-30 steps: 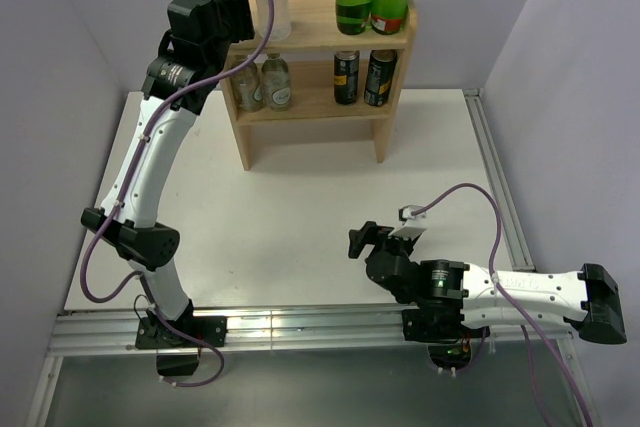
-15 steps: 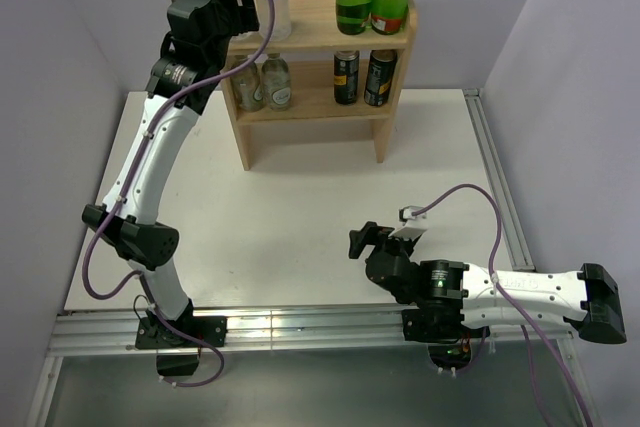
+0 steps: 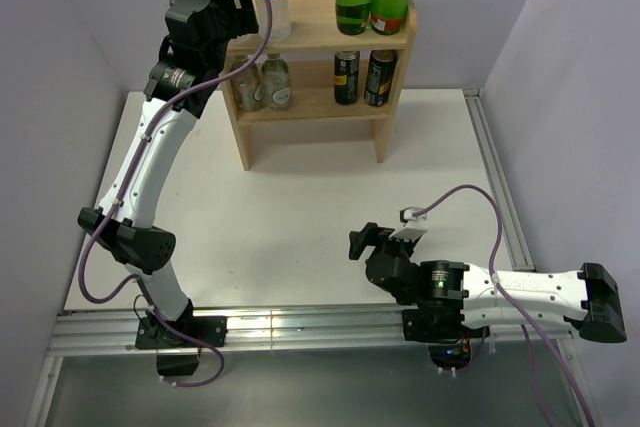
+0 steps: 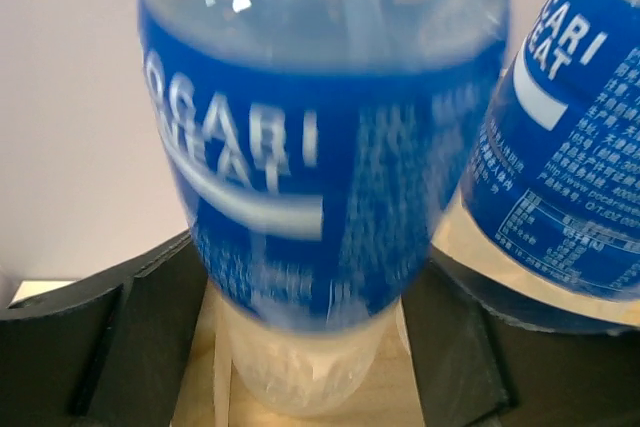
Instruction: Place and organize the beverage onto the shelf
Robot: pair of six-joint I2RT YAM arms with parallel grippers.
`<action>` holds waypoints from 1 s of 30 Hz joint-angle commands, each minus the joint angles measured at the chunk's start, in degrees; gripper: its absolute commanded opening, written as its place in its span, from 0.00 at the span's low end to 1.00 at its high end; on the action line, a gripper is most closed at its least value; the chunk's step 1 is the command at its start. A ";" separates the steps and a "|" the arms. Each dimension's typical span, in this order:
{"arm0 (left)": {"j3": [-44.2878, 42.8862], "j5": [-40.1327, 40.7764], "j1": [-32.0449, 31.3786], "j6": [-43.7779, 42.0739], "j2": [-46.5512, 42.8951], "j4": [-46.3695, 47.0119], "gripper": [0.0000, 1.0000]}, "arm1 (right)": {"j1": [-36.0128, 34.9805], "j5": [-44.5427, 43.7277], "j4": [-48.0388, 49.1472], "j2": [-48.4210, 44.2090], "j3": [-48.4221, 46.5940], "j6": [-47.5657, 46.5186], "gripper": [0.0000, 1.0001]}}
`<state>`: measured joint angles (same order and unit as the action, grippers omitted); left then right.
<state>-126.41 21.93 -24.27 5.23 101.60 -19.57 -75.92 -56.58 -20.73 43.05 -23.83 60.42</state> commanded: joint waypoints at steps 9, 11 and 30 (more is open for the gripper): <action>6.08 0.57 0.10 2.76 -9.22 -0.38 0.99 | -2.39 -3.71 -1.24 1.42 0.90 4.87 0.94; 7.75 0.13 0.10 3.11 -10.98 -0.55 0.99 | -3.09 -3.89 -2.03 1.95 0.81 6.19 0.94; 56.71 0.83 -17.74 21.65 -54.56 -7.75 0.99 | -11.35 -11.35 -19.09 2.48 -29.05 -6.07 0.92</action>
<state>-71.35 22.17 -40.56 19.81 53.95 -26.39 -85.32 -60.73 -36.77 46.37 -43.97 62.28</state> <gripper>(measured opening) 0.993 0.924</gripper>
